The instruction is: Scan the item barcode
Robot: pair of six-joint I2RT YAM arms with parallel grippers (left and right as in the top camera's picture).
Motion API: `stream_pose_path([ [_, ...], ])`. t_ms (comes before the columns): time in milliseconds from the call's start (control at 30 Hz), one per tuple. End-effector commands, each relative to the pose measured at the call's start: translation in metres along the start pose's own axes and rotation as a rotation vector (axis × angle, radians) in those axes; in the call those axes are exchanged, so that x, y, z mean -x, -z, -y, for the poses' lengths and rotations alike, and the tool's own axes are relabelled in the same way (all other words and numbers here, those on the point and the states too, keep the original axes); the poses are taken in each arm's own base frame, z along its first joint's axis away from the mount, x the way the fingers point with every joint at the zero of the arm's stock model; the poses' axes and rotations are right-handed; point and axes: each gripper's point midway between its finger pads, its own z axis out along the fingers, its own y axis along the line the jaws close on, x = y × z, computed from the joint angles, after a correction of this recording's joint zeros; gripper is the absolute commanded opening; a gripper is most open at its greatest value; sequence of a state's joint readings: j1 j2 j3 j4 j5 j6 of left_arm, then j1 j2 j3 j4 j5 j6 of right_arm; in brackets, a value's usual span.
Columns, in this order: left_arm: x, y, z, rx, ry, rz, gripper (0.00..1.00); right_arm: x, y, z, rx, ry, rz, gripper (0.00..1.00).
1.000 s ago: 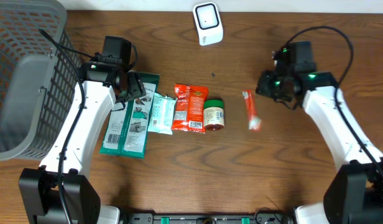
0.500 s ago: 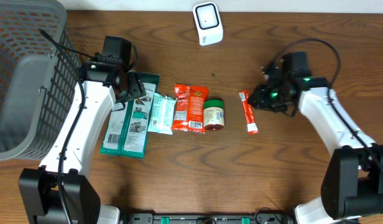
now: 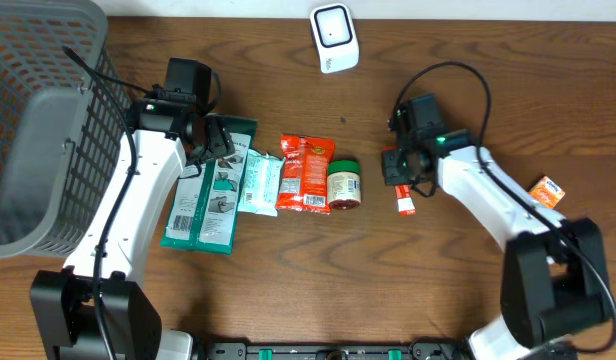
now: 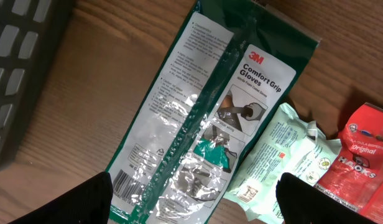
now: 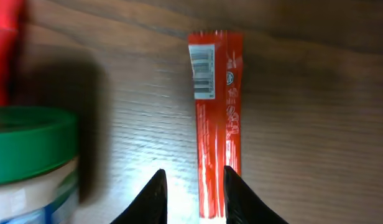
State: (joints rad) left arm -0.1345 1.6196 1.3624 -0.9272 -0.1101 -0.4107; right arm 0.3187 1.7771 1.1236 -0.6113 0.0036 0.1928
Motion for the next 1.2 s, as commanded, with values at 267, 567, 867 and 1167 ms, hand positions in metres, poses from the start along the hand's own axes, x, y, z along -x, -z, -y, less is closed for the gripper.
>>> stream_pose_path([
  [267,-0.001,-0.001,-0.002,0.009,-0.007,-0.004,0.84,-0.028,-0.053,0.020,-0.176,0.054,-0.113,0.19],
  [567,-0.001,-0.001,-0.002,0.009,-0.007,-0.004,0.84,-0.010,-0.025,0.013,-0.144,0.047,-0.045,0.24],
  [867,-0.001,-0.001,-0.002,0.009,-0.007,-0.004,0.84,-0.001,0.017,0.011,-0.128,0.042,0.019,0.31],
  [1167,-0.001,-0.001,-0.002,0.009,-0.007,-0.004,0.84,-0.029,-0.011,0.016,-0.143,0.050,-0.086,0.27],
])
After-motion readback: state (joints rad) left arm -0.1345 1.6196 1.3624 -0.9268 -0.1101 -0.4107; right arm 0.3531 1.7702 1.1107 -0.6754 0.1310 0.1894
